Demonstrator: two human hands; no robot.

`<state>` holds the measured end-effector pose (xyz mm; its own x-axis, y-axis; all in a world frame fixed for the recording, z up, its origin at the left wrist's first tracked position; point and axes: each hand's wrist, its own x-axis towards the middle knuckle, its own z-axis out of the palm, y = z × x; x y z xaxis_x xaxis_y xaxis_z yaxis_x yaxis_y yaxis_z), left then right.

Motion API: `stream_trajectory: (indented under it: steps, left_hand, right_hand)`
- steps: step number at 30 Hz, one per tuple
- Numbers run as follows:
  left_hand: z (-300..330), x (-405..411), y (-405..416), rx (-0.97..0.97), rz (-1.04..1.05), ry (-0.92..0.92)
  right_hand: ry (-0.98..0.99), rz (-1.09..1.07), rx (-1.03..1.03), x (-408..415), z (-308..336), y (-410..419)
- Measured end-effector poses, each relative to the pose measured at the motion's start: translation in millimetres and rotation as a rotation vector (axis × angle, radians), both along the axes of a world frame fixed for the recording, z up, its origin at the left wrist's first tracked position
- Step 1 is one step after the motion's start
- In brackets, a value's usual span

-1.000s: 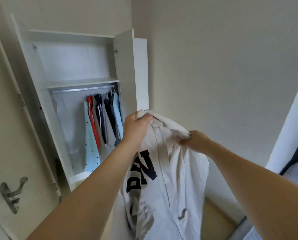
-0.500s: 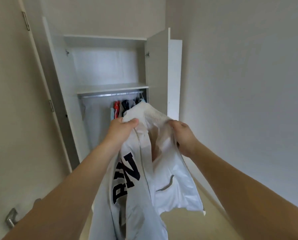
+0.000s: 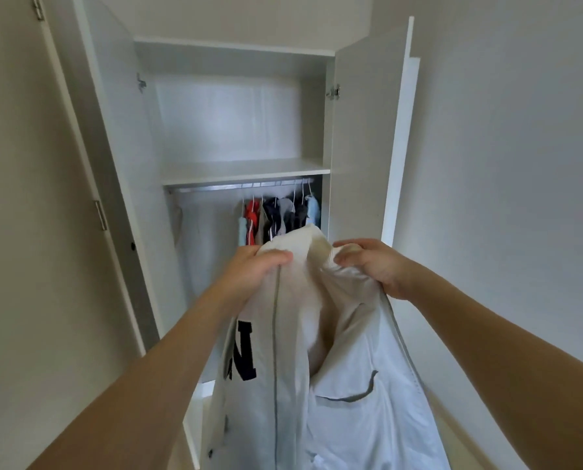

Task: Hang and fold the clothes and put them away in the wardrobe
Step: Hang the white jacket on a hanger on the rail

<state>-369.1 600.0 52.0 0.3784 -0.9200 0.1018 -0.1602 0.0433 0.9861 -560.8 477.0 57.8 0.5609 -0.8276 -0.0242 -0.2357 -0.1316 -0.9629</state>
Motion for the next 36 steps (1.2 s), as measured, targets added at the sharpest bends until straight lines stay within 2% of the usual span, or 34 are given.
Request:
stream_trajectory:
  steps: [3, 5, 7, 9, 12, 15, 16, 18, 21, 25, 29, 31, 32, 34, 36]
  left_hand:
    - [-4, 25, -39, 0.022, -0.155, 0.033]
    - [-6, 44, -66, 0.035, -0.247, 0.119]
    - [-4, 61, -98, 0.08, -0.313, 0.131]
    - [-7, 81, -135, 0.115, -0.35, 0.063]
    - [-8, 104, -183, 0.152, -0.419, -0.083]
    - [3, 127, -227, 0.122, -0.335, -0.253]
    - [6, 136, -239, 0.122, -0.237, -0.274]
    - [1, 165, -265, 0.114, -0.026, -0.267]
    - [-19, 209, -291, 0.169, 0.132, -0.116]
    - [-49, 255, -316, 0.263, 0.117, 0.078]
    - [-65, 306, -340, 0.322, -0.031, 0.321]
    - [-65, 341, -359, 0.388, -0.143, 0.299]
    - [-65, 360, -372, 0.435, -0.141, 0.226]
    - [-68, 401, -402, 0.498, 0.018, 0.068]
    - [-81, 444, -433, 0.52, 0.22, 0.001]
  right_hand:
    - [-0.013, 0.072, -0.008, 29, -10, -37]
    - [0.041, 0.203, -0.018, 45, -14, -65]
    - [0.096, 0.321, -0.005, 63, -15, -99]
    - [0.184, 0.415, -0.037, 89, -21, -133]
    - [0.37, 0.476, -0.362, 133, -30, -171]
    - [0.426, 0.4, -0.504, 172, -24, -220]
    - [0.39, 0.343, -0.5, 181, -22, -237]
    - [0.234, 0.214, -0.346, 198, -13, -266]
    - [0.07, 0.166, -0.073, 236, -5, -292]
    - [0.072, 0.186, 0.018, 295, 5, -312]
    - [0.058, 0.209, 0.03, 334, 16, -330]
    - [0.056, 0.206, 0.026, 351, 19, -339]
    - [0.06, 0.207, 0.023, 358, 21, -344]
    - [0.098, 0.237, 0.014, 374, 25, -355]
    - [0.201, 0.257, -0.008, 393, 28, -360]
